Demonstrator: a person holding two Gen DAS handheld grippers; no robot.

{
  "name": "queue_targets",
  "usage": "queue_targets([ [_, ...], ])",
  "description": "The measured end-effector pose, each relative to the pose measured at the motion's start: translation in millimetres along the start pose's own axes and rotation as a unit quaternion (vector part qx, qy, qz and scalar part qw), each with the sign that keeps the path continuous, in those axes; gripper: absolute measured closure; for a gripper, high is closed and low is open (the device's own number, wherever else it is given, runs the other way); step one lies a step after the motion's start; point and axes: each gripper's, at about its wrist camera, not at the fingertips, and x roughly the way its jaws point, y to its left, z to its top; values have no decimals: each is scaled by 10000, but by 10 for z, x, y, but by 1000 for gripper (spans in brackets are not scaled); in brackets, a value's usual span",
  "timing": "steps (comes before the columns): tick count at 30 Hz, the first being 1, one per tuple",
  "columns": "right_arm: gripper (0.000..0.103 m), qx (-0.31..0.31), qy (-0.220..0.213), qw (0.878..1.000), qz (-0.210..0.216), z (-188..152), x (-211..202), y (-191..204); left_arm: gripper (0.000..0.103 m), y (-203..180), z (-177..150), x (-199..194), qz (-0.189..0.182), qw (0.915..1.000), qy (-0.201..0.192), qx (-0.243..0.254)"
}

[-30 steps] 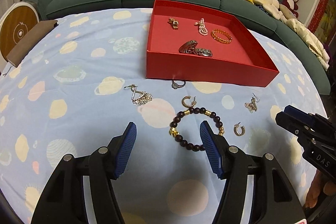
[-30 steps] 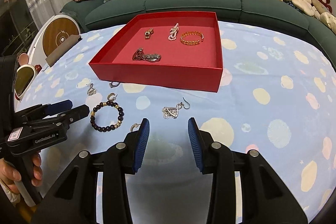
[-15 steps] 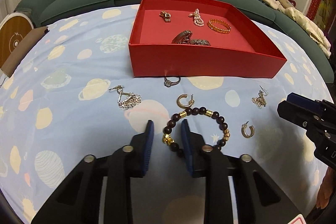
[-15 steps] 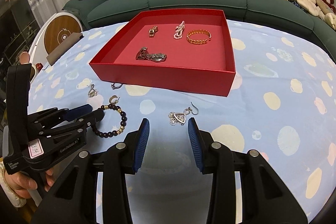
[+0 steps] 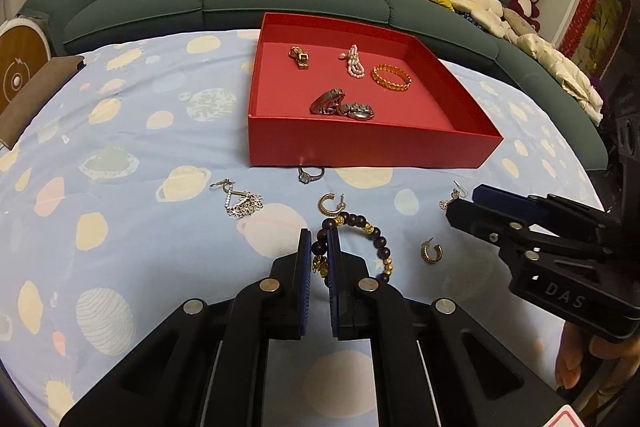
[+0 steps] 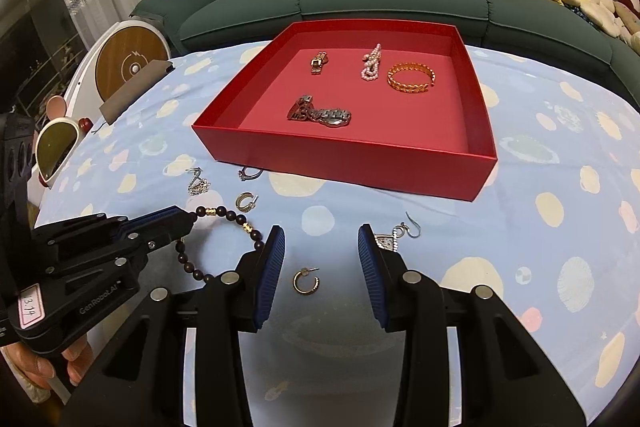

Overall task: Organize jewelry
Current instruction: 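Lower the left tool onto the black bead bracelet and close it, then grasp the small silver ring with the right tool while the left tool holds the bead bracelet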

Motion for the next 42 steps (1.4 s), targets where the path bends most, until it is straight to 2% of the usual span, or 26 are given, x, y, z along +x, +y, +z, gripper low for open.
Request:
queue_targets([
  [9,68,-352,109,9989,293,100,235,363,98,279,-12,-203,-73,9996,-71,-253],
  [12,72,-563,75,9976,383,178,326,515,98,387,-43,-233,-48,9994,-50,-346],
  [17,85,-977,106,9943,420,261,485,672,98,550,-74,-280,10,9988,-46,-481],
  [27,85,-1213,354,9915,312,352,857,727,98,703,-110,-348,-15,9981,-66,-612],
  [36,85,-1387,216,9897,290,408,885,796,98,728,-116,-366,-82,9978,-66,-655],
  [42,88,-1224,258,9917,286,453,971,770,98,710,-133,-355,-75,9978,-44,-659],
])
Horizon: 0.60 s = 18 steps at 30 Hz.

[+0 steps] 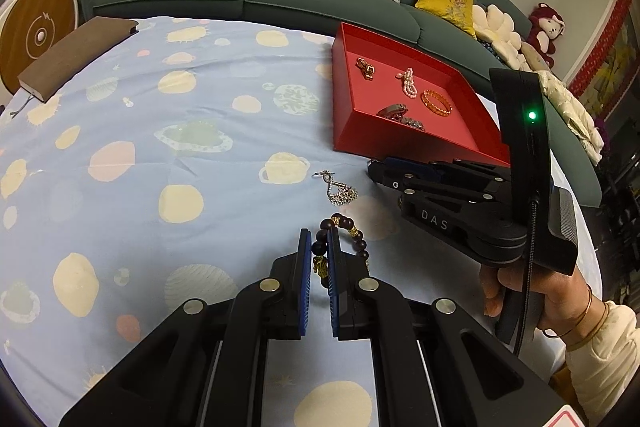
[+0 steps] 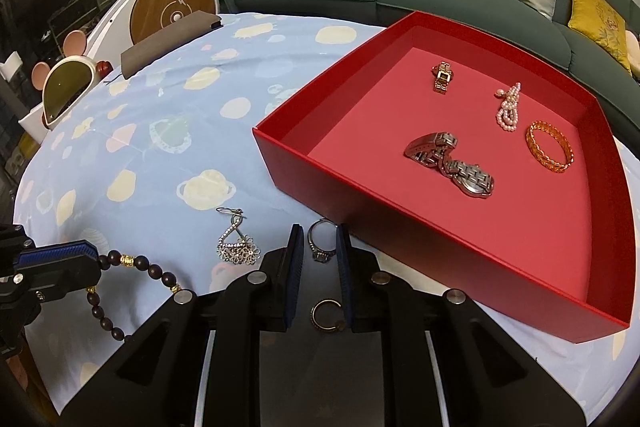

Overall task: Organize jewelry
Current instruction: 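Grasp the small silver ring with the right tool while the left tool holds the bead bracelet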

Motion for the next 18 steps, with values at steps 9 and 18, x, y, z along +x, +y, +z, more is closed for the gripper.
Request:
queue_targets([
  [9,87,30,-50,9999,-82,-25,19,16,98,-37,2,11,-6,10000,-7,4],
  [18,101,134,-95,9999,-30,-34,-60,4,98,-37,49,10,-67,10000,-32,16],
])
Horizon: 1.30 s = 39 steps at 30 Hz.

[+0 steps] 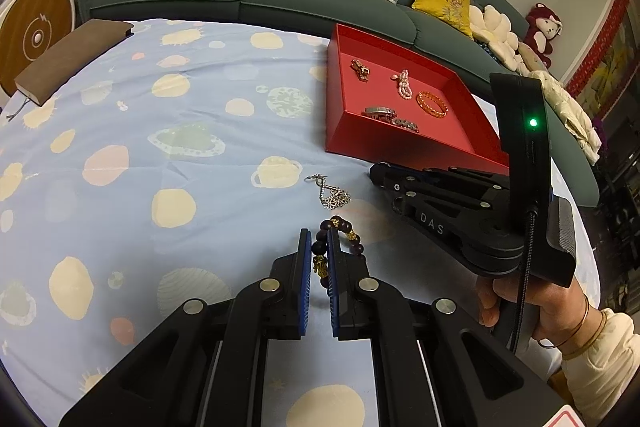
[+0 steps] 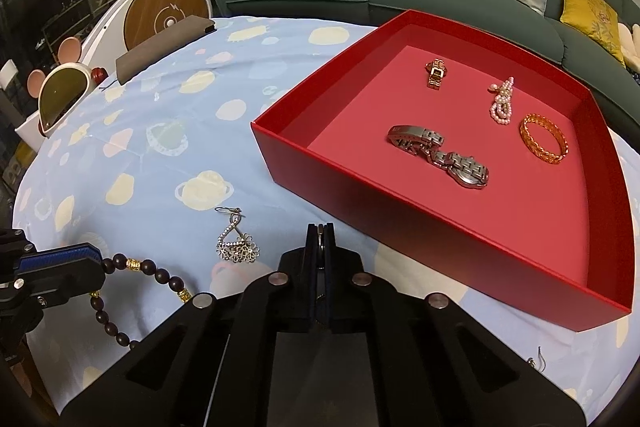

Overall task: Organize jewelry
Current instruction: 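Carry the bead bracelet and silver ring over the red box with both tools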

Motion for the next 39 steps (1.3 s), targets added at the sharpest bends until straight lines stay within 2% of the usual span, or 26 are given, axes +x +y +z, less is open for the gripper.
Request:
queue_targets([
  [12,101,138,-638,9976,249,126,-565,-46,98,-353,252,-158,-130,9988,-403,247],
  [16,101,323,-884,9953,224,179,-757,-193,98,-543,399,-120,-99,9982,-495,331],
  [23,101,934,-1191,9885,14,242,-981,-706,98,-910,832,-102,-78,9945,-882,565],
  [28,101,1337,-1242,9830,-219,263,-990,-1095,98,-1059,1236,12,-52,9914,-1111,694],
  [33,101,1636,-1148,9788,-454,263,-890,-1383,98,-1120,1534,299,68,9904,-1111,818],
  [39,101,1724,-1002,9783,-557,235,-774,-1507,98,-1007,1630,535,45,9931,-962,662],
])
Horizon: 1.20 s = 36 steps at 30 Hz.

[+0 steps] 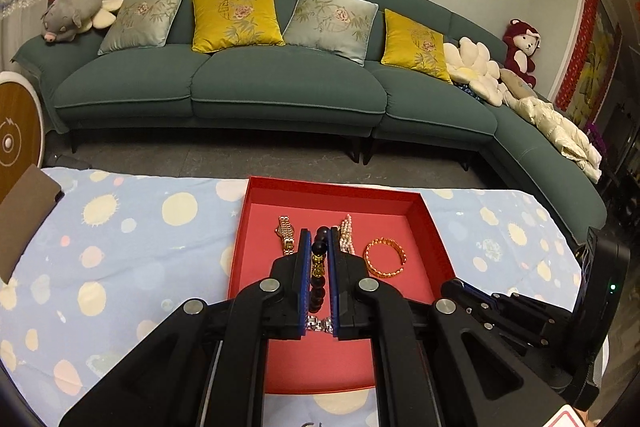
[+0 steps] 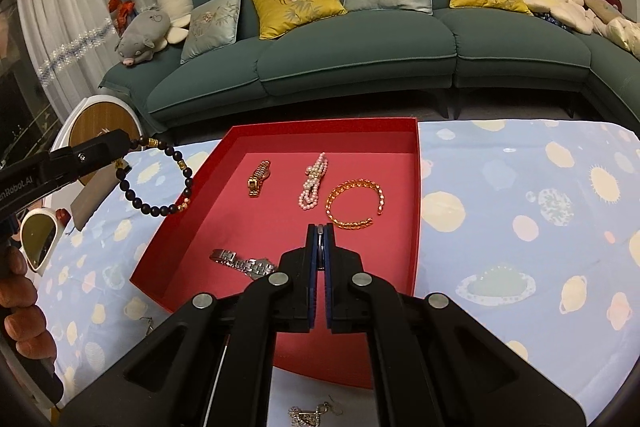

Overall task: Organize jewelry
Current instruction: 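Carry the bead bracelet and silver ring over the red box with both tools, then open both tools to drop the bracelet and ring into the box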

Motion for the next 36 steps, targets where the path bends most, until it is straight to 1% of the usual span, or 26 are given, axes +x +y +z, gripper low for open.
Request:
queue_targets([
  [3,101,-34,13,10000,0,0,-3,0,98,16,-67,47,132,9998,75,135],
  [7,101,8,47,10000,-32,-16,9,-25,98,69,-120,86,146,9998,147,85],
  [9,101,17,54,10000,-21,-19,10,-22,98,108,-132,77,-47,9999,138,-5],
  [11,101,-23,47,10000,-8,-19,12,-7,98,170,-135,28,-409,9990,73,-149],
  [12,101,-37,45,10000,-1,-20,13,-1,98,195,-131,5,-502,9986,25,-178],
  [13,101,-42,50,10000,3,-20,19,-2,98,201,-131,-9,-516,9985,-18,-164],
  [15,101,-33,72,10000,-7,-26,38,-9,98,217,-133,-2,-434,9990,-40,-96],
  [21,101,-24,193,9998,-74,-48,151,-16,98,294,-140,176,-464,9985,162,-230],
  [32,101,38,279,9992,-299,21,382,-93,98,283,-154,465,-396,9986,340,-54],
  [34,98,111,221,9991,-333,41,377,-119,97,309,-162,513,-479,9980,387,-122],
  [35,93,153,210,9991,-328,46,368,-132,97,326,-168,527,-507,9977,399,-187],
  [36,90,185,192,9991,-334,49,352,-145,95,346,-177,532,-527,9975,392,-267],
])
